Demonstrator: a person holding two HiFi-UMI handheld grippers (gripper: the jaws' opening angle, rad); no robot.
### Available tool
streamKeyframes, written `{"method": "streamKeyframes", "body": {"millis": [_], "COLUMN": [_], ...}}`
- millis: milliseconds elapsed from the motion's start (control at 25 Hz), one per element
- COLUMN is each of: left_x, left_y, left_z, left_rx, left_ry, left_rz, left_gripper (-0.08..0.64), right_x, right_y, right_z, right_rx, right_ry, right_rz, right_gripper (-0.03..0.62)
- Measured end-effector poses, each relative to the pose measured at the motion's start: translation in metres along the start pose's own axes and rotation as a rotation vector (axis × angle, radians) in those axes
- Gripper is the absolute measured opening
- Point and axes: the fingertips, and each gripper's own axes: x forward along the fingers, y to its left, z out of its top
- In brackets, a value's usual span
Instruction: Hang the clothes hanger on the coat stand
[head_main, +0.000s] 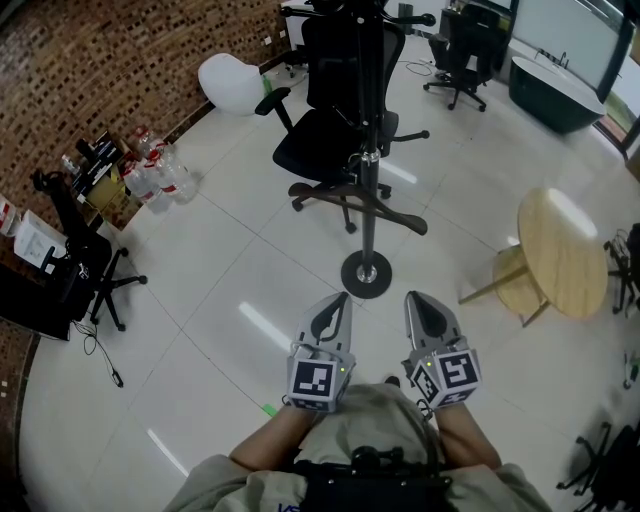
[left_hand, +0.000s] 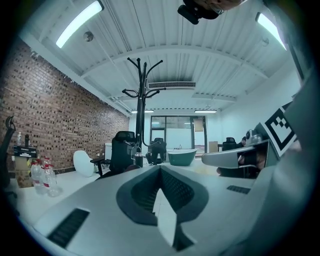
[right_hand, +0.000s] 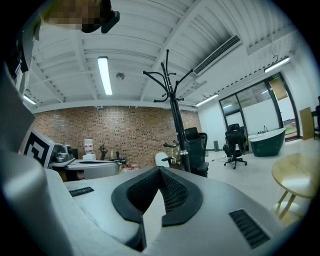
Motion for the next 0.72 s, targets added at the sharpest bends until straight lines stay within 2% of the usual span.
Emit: {"method": "streamKeyframes", "body": {"millis": [480, 720], "left_x": [-0.0071, -0.0042], "left_y": [0.0024, -0.0023], "left_z": [-0.0038, -0.002], "left_rx": [0.003, 0.003], "left_ry": [0.005, 0.009], "left_rz": [-0.001, -0.005], "left_gripper": [0.005, 0.005], "right_x": [-0.0042, -0.0065], "right_y": [-0.0007, -0.0028], "right_z": [-0.0073, -0.0044], "right_rx": [0.011, 0.008], "right_ry": [0.006, 0.002], "right_rz": [-0.04, -0.033], "right_gripper": [0.003, 0.003]}}
